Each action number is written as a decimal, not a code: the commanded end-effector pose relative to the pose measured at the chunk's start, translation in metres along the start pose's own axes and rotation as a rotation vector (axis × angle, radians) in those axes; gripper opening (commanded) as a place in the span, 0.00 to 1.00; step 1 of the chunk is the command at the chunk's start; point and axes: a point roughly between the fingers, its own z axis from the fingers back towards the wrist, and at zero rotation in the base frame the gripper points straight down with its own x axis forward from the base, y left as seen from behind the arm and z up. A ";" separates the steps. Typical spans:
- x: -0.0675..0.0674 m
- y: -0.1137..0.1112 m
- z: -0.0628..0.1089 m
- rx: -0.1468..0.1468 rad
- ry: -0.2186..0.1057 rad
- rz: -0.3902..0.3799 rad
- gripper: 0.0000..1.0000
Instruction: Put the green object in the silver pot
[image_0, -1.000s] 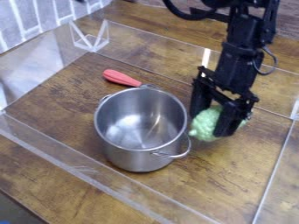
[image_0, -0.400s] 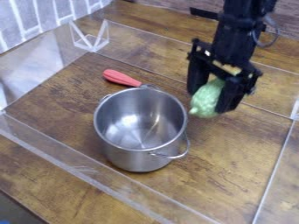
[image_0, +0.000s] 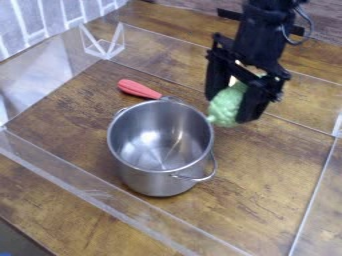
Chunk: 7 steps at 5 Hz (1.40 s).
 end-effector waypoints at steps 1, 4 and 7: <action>-0.022 0.019 0.028 0.020 -0.102 0.070 0.00; -0.060 0.024 0.006 0.032 -0.136 0.260 0.00; -0.076 0.056 -0.040 0.029 -0.214 0.352 1.00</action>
